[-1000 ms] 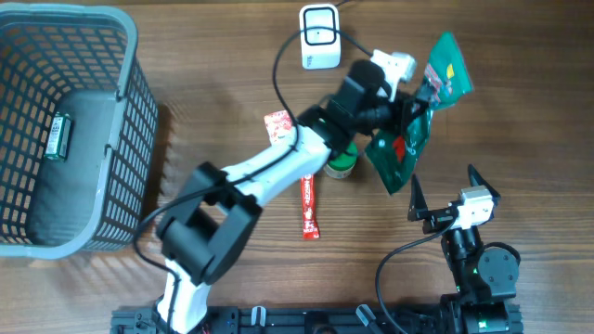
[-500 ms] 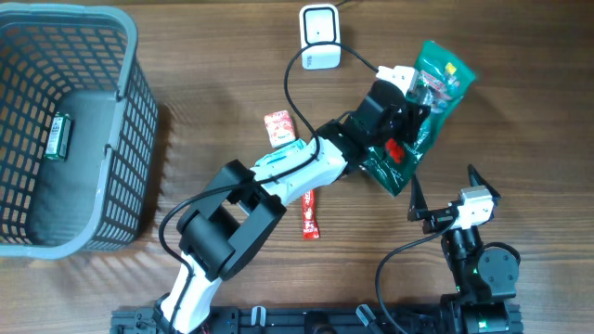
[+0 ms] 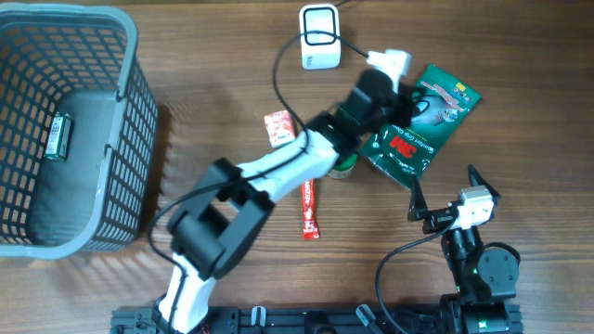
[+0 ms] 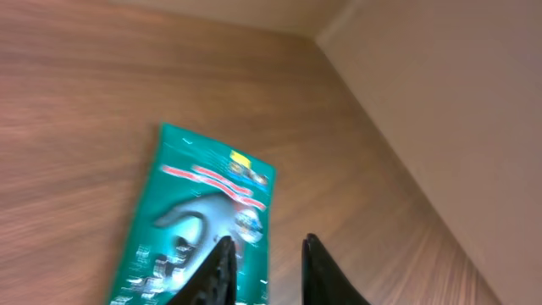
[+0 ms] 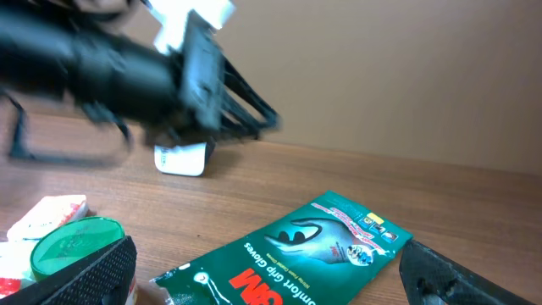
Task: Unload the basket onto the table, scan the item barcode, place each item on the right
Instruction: 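Lower glove pack with left gripper right of the jar and release, then return left gripper to basket and grasp the green-white AXE box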
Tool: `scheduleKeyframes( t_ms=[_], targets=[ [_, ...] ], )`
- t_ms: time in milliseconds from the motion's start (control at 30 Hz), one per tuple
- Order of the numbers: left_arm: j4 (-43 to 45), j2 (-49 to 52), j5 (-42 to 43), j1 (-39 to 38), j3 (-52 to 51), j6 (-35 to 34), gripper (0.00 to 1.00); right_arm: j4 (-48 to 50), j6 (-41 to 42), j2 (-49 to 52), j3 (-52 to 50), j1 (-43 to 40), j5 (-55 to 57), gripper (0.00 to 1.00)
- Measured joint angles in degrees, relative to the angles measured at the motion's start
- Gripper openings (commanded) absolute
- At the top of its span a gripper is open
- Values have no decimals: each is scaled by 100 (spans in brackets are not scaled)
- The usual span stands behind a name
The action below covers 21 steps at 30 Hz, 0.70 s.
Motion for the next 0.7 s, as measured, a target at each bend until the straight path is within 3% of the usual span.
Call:
scheduleKeyframes(
  t_ms=[100, 333, 367, 433, 500, 533, 567, 700],
  targets=[
    [-828, -577, 72, 280, -4, 243, 11, 2, 0, 0, 0, 0, 0, 100],
    [-3943, -2796, -334, 308, 26, 1840, 25, 2, 0, 2, 0, 0, 0, 100],
    [-4210, -3040, -570, 302, 24, 1961, 30, -4, 0, 0, 0, 0, 0, 100],
    [-4647, -3624, -1414, 348, 24, 2190, 64, -2, 0, 0, 0, 0, 0, 100],
    [-4745, -4100, -2415, 501, 24, 2352, 77, 0, 0, 0, 0, 0, 0, 100],
    [-4697, -4319, -2885, 658, 24, 2367, 90, 0, 0, 0, 0, 0, 0, 100],
    [-4638, -4470, -3204, 793, 24, 2411, 97, 0, 0, 0, 0, 0, 0, 100],
    [-4522, -5097, -4197, 2232, 24, 2055, 100, -2, 0, 0, 0, 0, 2, 99]
  ],
)
